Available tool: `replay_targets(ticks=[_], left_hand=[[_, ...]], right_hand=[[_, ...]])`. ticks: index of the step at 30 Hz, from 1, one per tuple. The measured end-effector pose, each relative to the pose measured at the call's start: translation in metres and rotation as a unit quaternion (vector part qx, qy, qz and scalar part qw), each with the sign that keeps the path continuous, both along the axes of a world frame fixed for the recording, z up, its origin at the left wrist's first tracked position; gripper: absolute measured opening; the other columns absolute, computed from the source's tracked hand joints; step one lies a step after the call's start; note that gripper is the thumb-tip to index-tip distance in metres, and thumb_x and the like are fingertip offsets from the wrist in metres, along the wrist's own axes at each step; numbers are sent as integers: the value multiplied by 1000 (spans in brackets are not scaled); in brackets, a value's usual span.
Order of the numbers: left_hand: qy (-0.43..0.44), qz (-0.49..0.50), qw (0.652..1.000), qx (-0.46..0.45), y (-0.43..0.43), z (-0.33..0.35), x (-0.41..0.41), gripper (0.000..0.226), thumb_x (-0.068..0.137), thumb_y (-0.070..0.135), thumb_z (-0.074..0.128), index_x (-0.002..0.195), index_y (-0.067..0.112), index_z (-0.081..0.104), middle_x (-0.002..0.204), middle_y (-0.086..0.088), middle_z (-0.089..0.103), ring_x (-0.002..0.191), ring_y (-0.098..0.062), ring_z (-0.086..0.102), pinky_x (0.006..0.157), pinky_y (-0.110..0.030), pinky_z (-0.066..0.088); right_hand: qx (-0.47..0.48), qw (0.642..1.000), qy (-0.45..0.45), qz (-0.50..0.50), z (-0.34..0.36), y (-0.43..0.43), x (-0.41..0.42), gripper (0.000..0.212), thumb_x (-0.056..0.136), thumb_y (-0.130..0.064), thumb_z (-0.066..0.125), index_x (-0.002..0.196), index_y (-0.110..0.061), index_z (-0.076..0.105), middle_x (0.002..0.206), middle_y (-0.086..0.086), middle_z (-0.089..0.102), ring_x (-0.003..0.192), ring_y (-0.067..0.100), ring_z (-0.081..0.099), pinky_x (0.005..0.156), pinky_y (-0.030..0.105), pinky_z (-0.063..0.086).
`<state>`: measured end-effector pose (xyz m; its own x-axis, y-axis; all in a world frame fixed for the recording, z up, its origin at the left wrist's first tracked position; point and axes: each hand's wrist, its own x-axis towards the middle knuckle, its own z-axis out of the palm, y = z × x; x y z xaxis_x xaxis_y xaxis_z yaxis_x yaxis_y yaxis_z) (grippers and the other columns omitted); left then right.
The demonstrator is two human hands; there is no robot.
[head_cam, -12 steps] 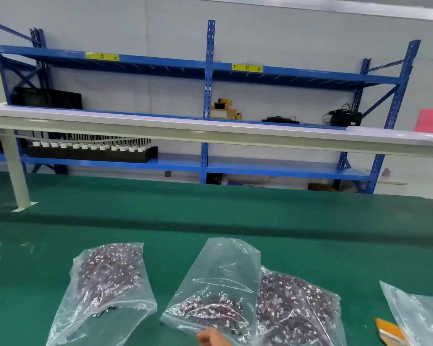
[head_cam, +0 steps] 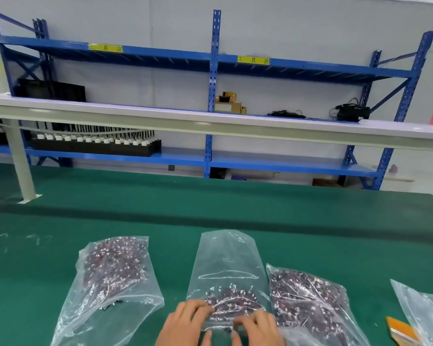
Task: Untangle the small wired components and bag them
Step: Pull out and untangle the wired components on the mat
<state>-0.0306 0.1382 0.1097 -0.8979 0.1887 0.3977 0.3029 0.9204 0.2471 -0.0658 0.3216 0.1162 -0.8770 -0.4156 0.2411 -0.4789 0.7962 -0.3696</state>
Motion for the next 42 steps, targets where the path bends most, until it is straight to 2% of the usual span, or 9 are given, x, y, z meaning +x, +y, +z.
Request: replay_targets(ticks=[2, 5, 8, 11, 14, 27, 35, 39, 42], left_hand=[[17, 2, 1000, -26, 1, 0, 0, 44, 32, 69, 85, 68, 48, 71, 80, 33, 61, 75, 14, 53, 57, -4, 47], [29, -6, 999, -20, -5, -4, -4, 41, 38, 61, 87, 73, 49, 69, 84, 32, 60, 85, 12, 44, 62, -5, 46], [24, -4, 1000, 10, -3, -8, -2, 31, 60, 48, 84, 85, 45, 67, 94, 28, 58, 92, 6, 43, 69, -10, 46], [12, 0, 999, 37, -6, -14, -3, 17, 88, 42, 60, 104, 40, 64, 111, 24, 55, 107, -3, 50, 86, -20, 41], [12, 3, 998, 55, -7, -17, -7, 20, 95, 39, 52, 112, 37, 61, 117, 23, 52, 112, -6, 46, 92, -22, 36], [34, -7, 994, 104, 14, -4, 9, 14, 88, 23, 67, 102, 23, 70, 93, 10, 68, 91, -15, 62, 73, -36, 53], [-39, 33, 996, 72, 18, -15, 5, 43, 95, 26, 56, 138, 24, 57, 145, 11, 54, 127, -18, 55, 97, -39, 51], [-40, 45, 996, 73, 20, -19, 2, 54, 95, 17, 55, 148, 14, 45, 158, 4, 37, 133, -23, 50, 93, -44, 54], [-52, 48, 995, 72, 18, -22, -2, 60, 94, 14, 56, 151, 11, 38, 161, 0, 31, 134, -27, 45, 94, -44, 53]], right_hand=[[-16, 999, 22, -18, -5, 1, -6, 36, 90, -59, 59, 123, -44, 61, 108, -12, 38, 109, 3, 36, 90, 13, 40], [34, 999, 20, 6, -5, -7, -4, 37, 51, -53, 93, 78, -41, 71, 87, -15, 56, 78, 7, 58, 53, 11, 48], [3, 999, 29, -20, -12, -5, -3, 17, 93, -49, 61, 109, -42, 62, 109, -20, 42, 103, -1, 43, 80, 12, 41], [-49, 997, 41, -32, -21, -3, -4, 14, 99, -42, 54, 109, -37, 63, 105, -20, 43, 101, 0, 41, 79, 16, 39], [-71, 996, 34, -31, -18, -5, -6, 15, 99, -34, 57, 104, -29, 70, 101, -14, 51, 100, 8, 48, 81, 29, 47], [-75, 992, 87, -51, -12, -7, -6, 16, 94, -28, 65, 102, -23, 78, 83, 0, 71, 83, 27, 63, 71, 38, 51], [-114, 977, 165, -65, -10, -10, -1, 15, 93, -21, 69, 104, -20, 79, 87, 1, 77, 74, 31, 66, 64, 35, 53], [-100, 989, 75, -79, -11, -10, 0, 52, 94, -15, 62, 145, -21, 50, 116, 5, 73, 98, 31, 69, 83, 43, 54], [-110, 990, 55, -69, -14, -9, -1, 53, 90, -9, 64, 139, -15, 45, 130, -1, 67, 107, 30, 67, 87, 46, 53]])
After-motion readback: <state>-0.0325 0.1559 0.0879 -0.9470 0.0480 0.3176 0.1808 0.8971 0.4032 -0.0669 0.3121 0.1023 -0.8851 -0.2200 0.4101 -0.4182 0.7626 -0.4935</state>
